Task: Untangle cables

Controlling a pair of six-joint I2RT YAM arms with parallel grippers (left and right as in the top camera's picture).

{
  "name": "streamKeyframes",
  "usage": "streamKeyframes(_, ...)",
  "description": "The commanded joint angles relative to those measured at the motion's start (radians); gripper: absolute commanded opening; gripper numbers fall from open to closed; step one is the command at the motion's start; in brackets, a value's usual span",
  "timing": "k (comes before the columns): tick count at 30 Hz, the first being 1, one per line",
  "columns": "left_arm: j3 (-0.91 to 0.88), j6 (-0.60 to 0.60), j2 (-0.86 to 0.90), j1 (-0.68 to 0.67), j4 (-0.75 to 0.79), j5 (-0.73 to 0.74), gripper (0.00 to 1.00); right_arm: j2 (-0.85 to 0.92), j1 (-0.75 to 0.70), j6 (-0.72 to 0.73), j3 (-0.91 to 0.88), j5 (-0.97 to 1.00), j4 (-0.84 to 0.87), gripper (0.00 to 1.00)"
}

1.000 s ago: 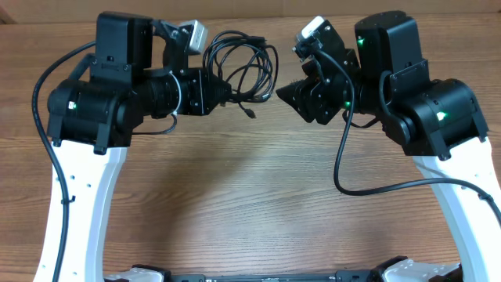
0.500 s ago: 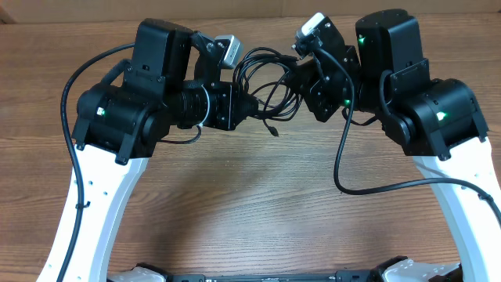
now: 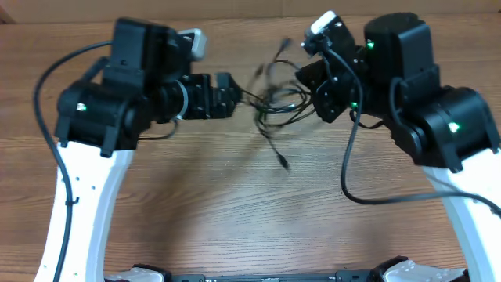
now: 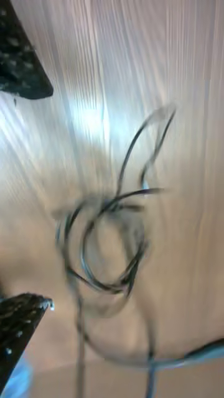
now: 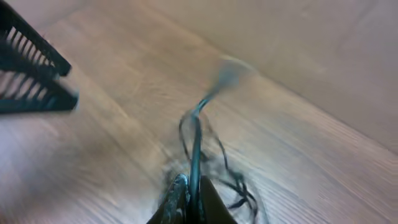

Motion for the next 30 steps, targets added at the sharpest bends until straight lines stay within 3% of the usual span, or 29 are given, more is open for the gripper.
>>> streamKeyframes(1, 0.006, 0.001, -0.001, 0.064, -0.011, -0.095, 1.00, -0.094, 0.003, 0.045, 0.063, 0.060, 0.010, 0.04)
streamKeyframes(10, 0.006, 0.001, -0.001, 0.079, -0.029, -0.087, 1.00, -0.053, 0.003, 0.048, 0.050, 0.131, 0.000, 0.04)
streamKeyframes(15, 0.006, 0.002, -0.001, 0.078, -0.051, -0.087, 1.00, -0.023, 0.003, 0.137, 0.080, 0.255, 0.019, 0.04)
streamKeyframes(19, 0.006, 0.002, -0.001, 0.078, -0.055, -0.087, 1.00, -0.042, 0.003, 0.242, 0.234, 0.235, 0.018, 0.04)
streamKeyframes(24, 0.006, 0.010, -0.001, 0.077, -0.052, -0.084, 1.00, -0.050, 0.003, 0.246, 0.456, 0.172, 0.021, 0.04)
streamKeyframes(30, 0.005, 0.242, 0.000, 0.039, -0.023, 0.104, 1.00, -0.047, 0.002, 0.239, 0.487, 0.227, -0.008, 0.04)
